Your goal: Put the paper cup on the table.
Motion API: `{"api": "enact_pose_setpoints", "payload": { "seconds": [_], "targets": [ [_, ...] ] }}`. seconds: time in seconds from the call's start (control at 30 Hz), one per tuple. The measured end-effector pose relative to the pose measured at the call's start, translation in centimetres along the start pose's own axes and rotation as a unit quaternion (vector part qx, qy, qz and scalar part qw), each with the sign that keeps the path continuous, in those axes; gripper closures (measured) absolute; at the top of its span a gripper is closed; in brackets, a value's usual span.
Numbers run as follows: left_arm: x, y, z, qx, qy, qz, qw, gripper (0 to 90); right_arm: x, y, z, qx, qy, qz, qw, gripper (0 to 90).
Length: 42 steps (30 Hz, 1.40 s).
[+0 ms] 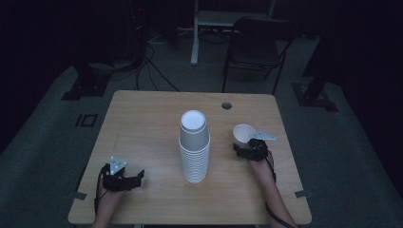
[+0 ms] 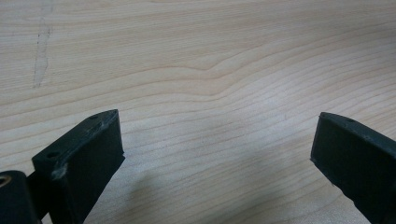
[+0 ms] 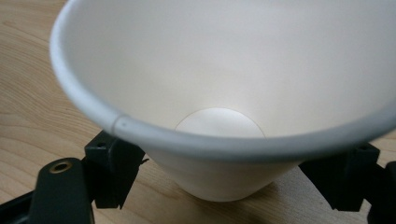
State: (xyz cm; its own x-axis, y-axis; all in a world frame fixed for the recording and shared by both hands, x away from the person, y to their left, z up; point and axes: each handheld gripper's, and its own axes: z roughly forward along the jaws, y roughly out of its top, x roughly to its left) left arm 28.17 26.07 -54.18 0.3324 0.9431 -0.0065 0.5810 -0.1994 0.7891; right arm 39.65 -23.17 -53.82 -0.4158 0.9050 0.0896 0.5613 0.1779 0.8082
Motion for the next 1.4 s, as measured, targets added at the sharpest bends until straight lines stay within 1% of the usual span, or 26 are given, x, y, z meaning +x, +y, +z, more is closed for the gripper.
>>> {"api": "enact_pose_setpoints", "payload": {
  "seconds": [0.1,0.17,0.23,0.27,0.3,0.37,0.43,0.53,0.67,0.7,0.73,0.83,1.03,1.1,1.33,1.4],
  "targets": [
    [-0.1,0.0,0.0,0.002,0.000,0.003,1.0000,2.9,0.1,0.1,0.1,0.003,-0.003,-0.007,1.0000,18.8],
    [0.0,0.0,0.0,0.002,0.001,0.004,1.0000,2.9,0.2,0.0,0.1,0.001,-0.002,-0.006,1.0000,17.4],
    [0.0,-0.1,0.0,0.004,0.003,0.006,1.0000,2.9,0.1,0.0,0.2,-0.006,0.007,-0.001,1.0000,10.6],
    [0.0,-0.1,0.0,0.004,0.003,0.005,1.0000,2.9,0.1,0.0,0.1,-0.008,0.013,-0.006,0.9999,10.7],
    [0.1,-0.1,0.0,0.002,0.002,0.004,1.0000,2.9,0.2,0.1,0.1,-0.011,0.005,-0.011,0.9999,10.6],
    [0.0,-0.1,0.1,0.004,0.002,0.006,1.0000,2.9,0.2,0.1,-0.1,-0.014,0.011,-0.021,0.9996,10.5],
    [0.0,-0.1,0.0,0.004,0.001,0.005,1.0000,2.9,0.2,0.2,-0.3,-0.016,0.010,-0.032,0.9993,10.5],
    [0.1,-0.1,0.1,0.005,0.001,0.004,1.0000,2.9,0.0,0.2,-0.8,-0.026,0.014,-0.024,0.9993,10.5],
    [0.1,-0.1,0.1,0.006,0.000,0.002,1.0000,2.9,-0.1,0.1,-1.3,-0.033,0.018,-0.024,0.9990,10.4],
    [0.2,-0.2,0.4,0.017,0.000,0.002,0.9999,2.9,-0.3,-0.1,-1.7,-0.034,0.022,-0.025,0.9989,10.3],
    [0.2,-0.2,0.4,0.020,0.001,0.001,0.9998,2.9,-0.3,-0.3,-1.9,-0.036,0.024,-0.023,0.9988,10.1],
    [0.2,-0.2,0.4,0.019,0.003,0.000,0.9998,2.9,-0.3,-0.5,-2.3,-0.037,0.026,-0.026,0.9986,10.1],
    [0.0,-0.1,0.5,0.020,0.010,0.004,0.9997,2.9,-0.7,-1.6,-3.8,-0.040,0.028,-0.028,0.9984,10.0],
    [0.0,-0.1,0.5,0.021,0.010,0.004,0.9997,2.9,-0.8,-2.1,-4.4,-0.037,0.027,-0.034,0.9984,10.1],
    [0.0,-0.1,0.6,0.027,0.010,0.003,0.9996,2.9,-1.2,-4.0,-5.7,-0.023,0.020,-0.039,0.9988,10.1],
    [0.0,-0.1,0.6,0.026,0.010,0.002,0.9996,2.9,-1.3,-4.4,-6.0,-0.025,0.016,-0.034,0.9990,10.1]
  ]
}}
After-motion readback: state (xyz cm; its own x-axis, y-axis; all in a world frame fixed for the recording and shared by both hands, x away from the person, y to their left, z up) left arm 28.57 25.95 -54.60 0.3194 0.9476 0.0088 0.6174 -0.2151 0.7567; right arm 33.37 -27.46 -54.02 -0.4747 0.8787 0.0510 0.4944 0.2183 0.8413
